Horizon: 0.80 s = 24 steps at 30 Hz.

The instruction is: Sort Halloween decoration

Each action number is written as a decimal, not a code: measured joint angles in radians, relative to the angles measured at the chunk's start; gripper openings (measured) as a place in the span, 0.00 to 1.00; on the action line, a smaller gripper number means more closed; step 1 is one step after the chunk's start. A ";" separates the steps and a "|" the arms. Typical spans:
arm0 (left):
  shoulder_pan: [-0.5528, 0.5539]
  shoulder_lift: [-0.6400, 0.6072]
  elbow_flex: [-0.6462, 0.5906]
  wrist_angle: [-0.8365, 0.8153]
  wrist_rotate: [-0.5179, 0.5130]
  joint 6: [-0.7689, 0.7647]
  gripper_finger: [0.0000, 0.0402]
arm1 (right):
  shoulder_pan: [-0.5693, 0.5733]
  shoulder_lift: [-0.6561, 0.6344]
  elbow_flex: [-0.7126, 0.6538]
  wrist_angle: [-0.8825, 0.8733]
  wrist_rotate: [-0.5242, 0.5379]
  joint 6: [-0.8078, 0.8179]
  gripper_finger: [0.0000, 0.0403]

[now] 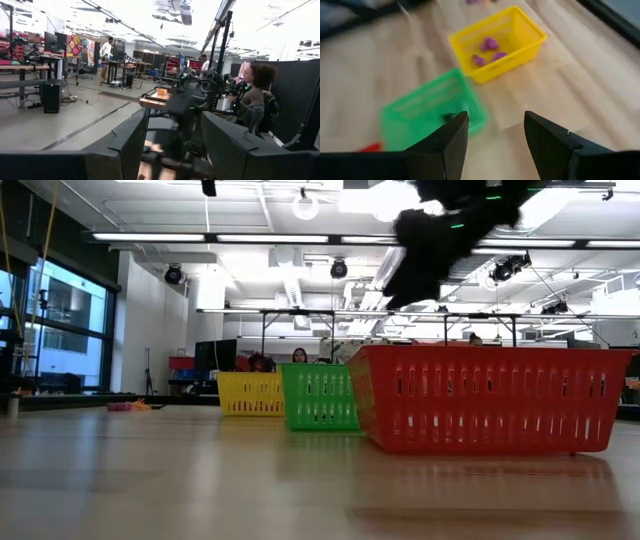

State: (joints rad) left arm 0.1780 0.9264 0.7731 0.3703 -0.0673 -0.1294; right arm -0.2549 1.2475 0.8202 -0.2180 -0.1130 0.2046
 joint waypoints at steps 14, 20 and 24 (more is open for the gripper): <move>0.000 0.000 0.000 -0.011 -0.001 -0.033 0.45 | 0.181 -0.364 -0.322 0.753 0.179 0.005 0.47; -0.001 0.000 0.000 -0.067 -0.001 -0.079 0.45 | 0.179 -0.357 -0.288 0.755 0.180 -0.053 0.47; -0.002 0.001 0.000 -0.097 0.000 -0.104 0.45 | 0.177 -0.357 -0.288 0.753 0.180 -0.022 0.47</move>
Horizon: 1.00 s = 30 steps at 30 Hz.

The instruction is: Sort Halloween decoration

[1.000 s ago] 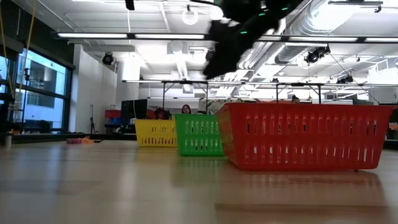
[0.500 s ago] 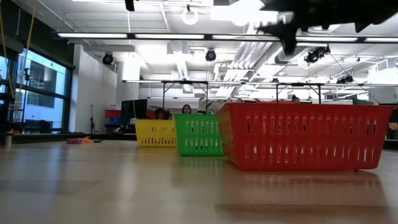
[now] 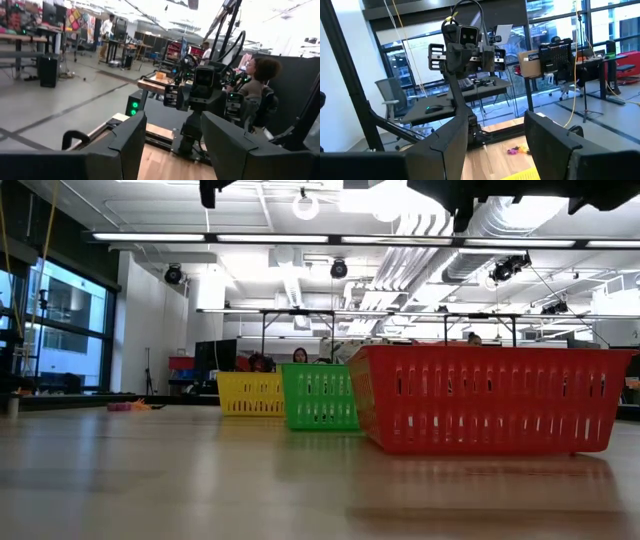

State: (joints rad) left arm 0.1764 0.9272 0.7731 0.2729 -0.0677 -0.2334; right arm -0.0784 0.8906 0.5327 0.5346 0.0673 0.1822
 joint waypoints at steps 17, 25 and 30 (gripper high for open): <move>0.000 -0.006 0.000 -0.052 0.080 -0.052 0.45 | 0.000 0.000 0.001 0.007 0.038 0.052 0.47; 0.039 -0.019 0.001 -0.378 0.079 -0.247 0.45 | 0.000 0.000 0.001 -0.019 0.038 0.108 0.47; 0.181 -0.001 0.001 -0.687 0.028 -0.376 0.45 | 0.000 0.000 0.001 -0.022 0.038 0.107 0.47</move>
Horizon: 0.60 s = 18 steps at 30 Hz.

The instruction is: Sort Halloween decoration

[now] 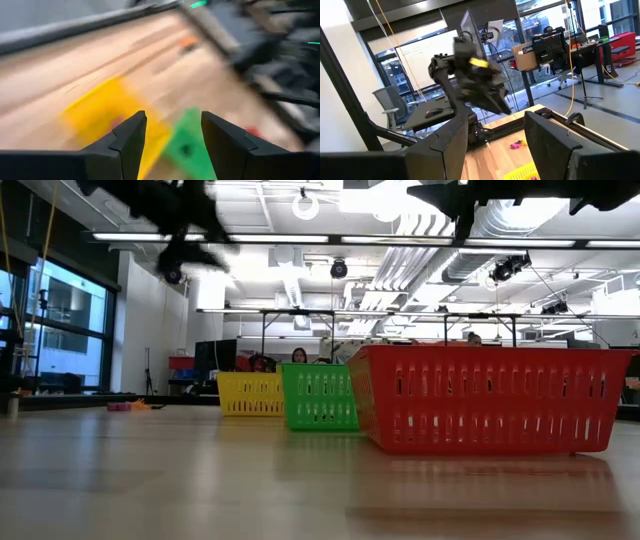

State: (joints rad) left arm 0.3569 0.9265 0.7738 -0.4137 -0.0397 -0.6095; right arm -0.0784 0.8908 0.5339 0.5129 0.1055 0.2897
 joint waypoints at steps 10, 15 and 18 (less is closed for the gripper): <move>0.287 0.086 -0.012 -0.447 -0.051 -0.044 0.45 | 0.000 0.000 0.000 -0.006 0.001 -0.002 0.47; 0.302 0.185 -0.014 -0.558 -0.051 -0.067 0.45 | 0.000 0.000 0.000 -0.032 0.001 0.001 0.47; 0.302 0.253 -0.014 -0.603 -0.074 -0.053 0.45 | 0.000 0.000 0.000 -0.053 0.001 0.001 0.47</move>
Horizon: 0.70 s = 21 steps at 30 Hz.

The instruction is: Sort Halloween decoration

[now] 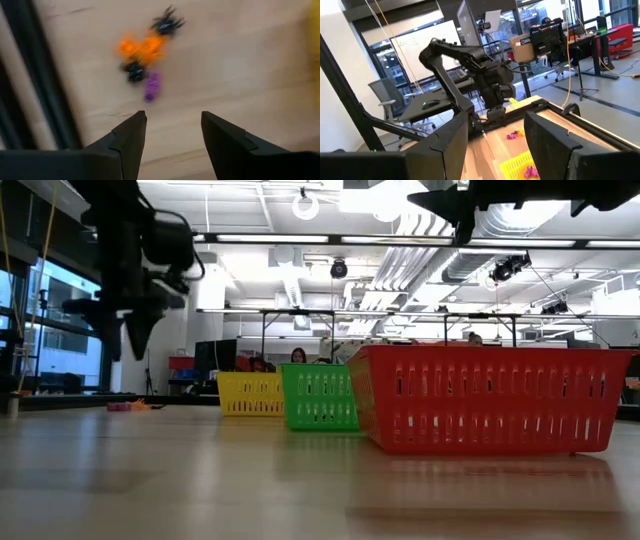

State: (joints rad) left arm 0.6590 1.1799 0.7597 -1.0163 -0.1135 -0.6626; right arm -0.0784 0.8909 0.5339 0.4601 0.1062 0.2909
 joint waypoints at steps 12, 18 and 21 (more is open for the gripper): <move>0.029 0.227 -0.001 0.054 -0.058 0.064 0.45 | 0.000 0.000 0.000 -0.034 0.000 0.000 0.47; 0.036 0.297 -0.001 0.111 -0.044 0.095 0.45 | 0.000 0.000 0.000 -0.061 0.000 -0.001 0.47; 0.036 0.328 -0.001 0.122 -0.019 0.098 0.45 | 0.000 0.000 0.000 -0.068 0.000 0.000 0.47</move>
State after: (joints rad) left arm 0.6945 1.5078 0.7586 -0.8940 -0.1322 -0.5644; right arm -0.0784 0.8909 0.5343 0.3921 0.1066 0.2909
